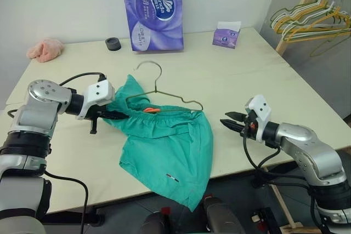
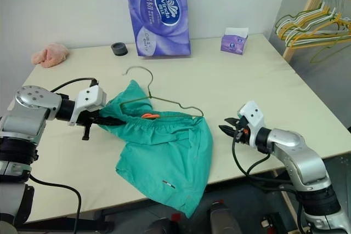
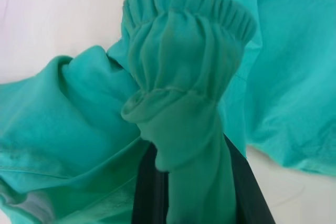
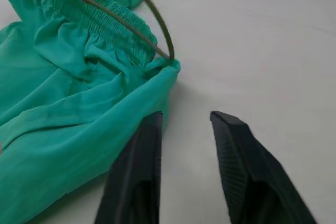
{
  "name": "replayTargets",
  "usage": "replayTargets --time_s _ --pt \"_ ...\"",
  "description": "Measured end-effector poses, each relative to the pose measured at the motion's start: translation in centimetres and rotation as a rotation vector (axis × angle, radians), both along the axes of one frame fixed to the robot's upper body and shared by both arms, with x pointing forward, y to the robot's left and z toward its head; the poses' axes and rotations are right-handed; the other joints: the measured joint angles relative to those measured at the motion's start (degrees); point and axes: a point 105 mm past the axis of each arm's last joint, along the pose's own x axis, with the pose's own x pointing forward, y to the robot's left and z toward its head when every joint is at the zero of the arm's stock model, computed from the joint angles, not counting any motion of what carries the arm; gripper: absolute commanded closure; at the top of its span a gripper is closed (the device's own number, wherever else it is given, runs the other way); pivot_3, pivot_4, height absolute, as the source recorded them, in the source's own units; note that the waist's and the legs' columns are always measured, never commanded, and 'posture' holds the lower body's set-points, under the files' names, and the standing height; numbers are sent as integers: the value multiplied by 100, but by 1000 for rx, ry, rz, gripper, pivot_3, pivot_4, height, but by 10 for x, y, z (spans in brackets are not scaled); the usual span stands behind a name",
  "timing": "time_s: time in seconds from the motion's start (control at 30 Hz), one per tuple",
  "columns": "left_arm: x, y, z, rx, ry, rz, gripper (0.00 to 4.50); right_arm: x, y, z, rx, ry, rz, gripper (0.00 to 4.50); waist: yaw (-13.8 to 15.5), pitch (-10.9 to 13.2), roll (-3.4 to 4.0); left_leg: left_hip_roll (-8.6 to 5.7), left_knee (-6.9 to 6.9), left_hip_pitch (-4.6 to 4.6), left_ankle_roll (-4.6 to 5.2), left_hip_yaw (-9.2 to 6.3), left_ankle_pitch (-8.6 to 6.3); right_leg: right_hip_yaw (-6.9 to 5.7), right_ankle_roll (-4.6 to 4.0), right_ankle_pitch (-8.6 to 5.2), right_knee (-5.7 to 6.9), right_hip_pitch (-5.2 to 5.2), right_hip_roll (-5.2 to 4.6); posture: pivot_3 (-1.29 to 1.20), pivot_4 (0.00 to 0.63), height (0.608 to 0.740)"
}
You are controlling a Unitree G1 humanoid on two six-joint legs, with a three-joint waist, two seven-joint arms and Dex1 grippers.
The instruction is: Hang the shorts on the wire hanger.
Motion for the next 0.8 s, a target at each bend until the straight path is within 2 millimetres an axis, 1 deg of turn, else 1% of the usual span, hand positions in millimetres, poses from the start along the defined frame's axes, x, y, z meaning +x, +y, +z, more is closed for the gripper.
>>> replayTargets --time_s 0.07,0.13,0.2,0.27,0.37,0.43,0.53,0.67,0.7,0.73,0.8 --pt "1 -5 8 -53 1 8 4500 5 7 3 -22 -31 12 1221 -5 -1 -1 0 0 0 0 0 0 0 0 0 1 0 1 -216 93 740" --pt "3 -12 17 -115 -5 10 4500 9 18 1 -35 -36 35 577 -2 0 -1 0 0 0 0 1 0 1 0 0 1 0 1 -215 93 740" --pt "4 -16 26 -159 -9 23 4500 12 30 -2 -47 -38 63 577 -7 -1 -1 -1 0 0 -1 1 0 2 0 0 1 0 0 -214 92 740" --pt "5 -17 31 -190 -11 32 4500 15 34 -9 -69 -35 73 577 -8 -1 -1 -1 0 1 -1 1 1 2 0 0 2 -1 0 -213 92 740" --pt "5 -17 34 -226 2 48 4500 25 42 -15 -80 -32 76 577 -16 -1 -1 -1 0 2 -2 0 1 2 -1 0 5 -3 1 -209 89 740" --pt "5 -17 34 -234 6 55 4500 33 49 -13 -70 -40 78 577 -25 -1 -1 -1 0 2 -2 0 1 2 -1 0 6 -5 1 -206 88 740" --pt "6 -18 35 -237 1 55 4500 41 51 -12 -70 -46 70 577 -12 -3 -3 -2 0 1 -3 -1 2 3 -1 1 4 -4 -1 -203 85 740" --pt "6 -18 36 -238 -2 55 4500 47 51 -22 -68 -9 63 577 -15 -4 -2 -2 0 2 -4 -1 2 3 -2 1 5 -5 -1 -201 82 740" --pt "6 -18 36 -239 -3 55 4500 49 51 -24 -70 -5 60 945 -21 -4 -2 -2 0 2 -4 -1 2 3 -1 1 6 -6 -1 -199 81 740" --pt "6 -18 36 -238 -4 54 4500 50 52 -25 -70 -2 59 1162 -28 -4 -2 -2 0 2 -4 -1 2 3 -2 1 6 -6 -1 -199 81 740" --pt "6 -18 36 -238 -5 53 4500 51 57 -28 -58 3 65 1848 -36 -4 -2 -1 -1 2 -4 -2 2 3 -2 1 6 -7 -1 -199 81 740"
